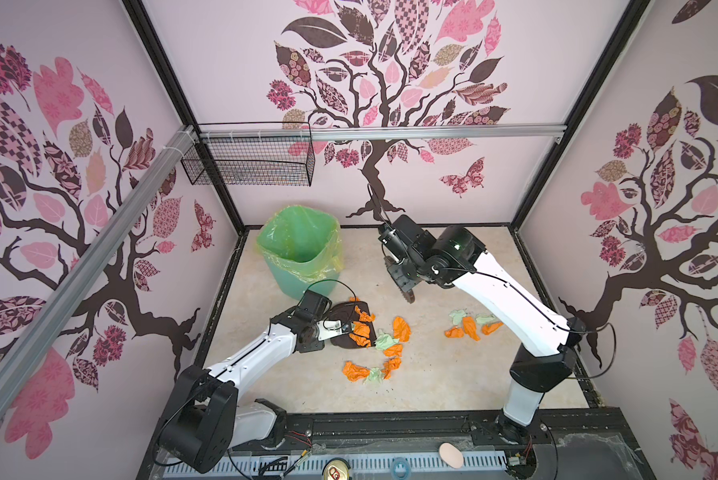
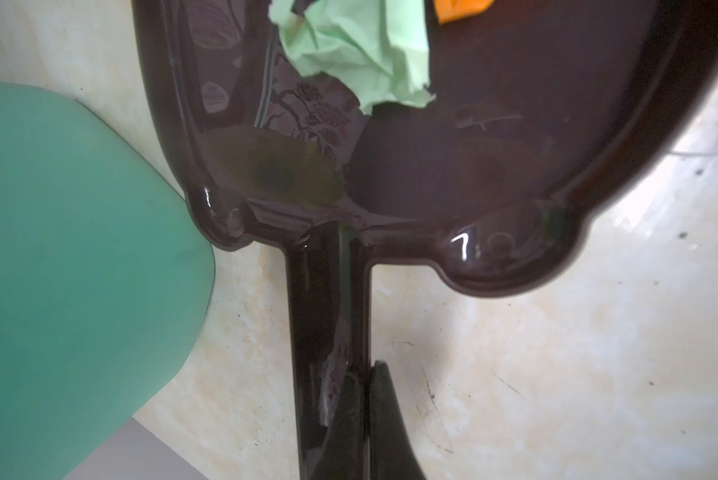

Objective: Sweep away the paper scraps from the table
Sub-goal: 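Sweep scraps into the dustpan with the brush in the right gripper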

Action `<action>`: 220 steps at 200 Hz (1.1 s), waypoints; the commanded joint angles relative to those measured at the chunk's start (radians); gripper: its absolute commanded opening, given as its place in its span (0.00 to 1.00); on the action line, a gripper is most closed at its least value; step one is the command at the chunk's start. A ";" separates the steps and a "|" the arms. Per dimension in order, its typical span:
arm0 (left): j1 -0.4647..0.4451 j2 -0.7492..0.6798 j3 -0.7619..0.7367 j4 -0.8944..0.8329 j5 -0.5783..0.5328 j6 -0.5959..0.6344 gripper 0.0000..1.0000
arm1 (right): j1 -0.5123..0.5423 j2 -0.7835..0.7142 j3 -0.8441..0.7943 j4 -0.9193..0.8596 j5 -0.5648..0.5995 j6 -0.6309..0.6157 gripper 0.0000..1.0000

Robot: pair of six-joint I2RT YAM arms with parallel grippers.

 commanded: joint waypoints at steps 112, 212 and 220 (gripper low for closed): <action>-0.002 -0.073 -0.118 0.028 0.076 0.110 0.00 | 0.059 0.018 -0.326 0.002 -0.093 0.231 0.00; -0.003 -0.041 -0.083 0.036 0.106 0.075 0.00 | 0.107 0.114 -0.204 0.078 -0.190 0.238 0.00; -0.003 -0.040 -0.080 0.036 0.107 0.074 0.00 | 0.110 0.120 -0.189 0.082 -0.194 0.238 0.00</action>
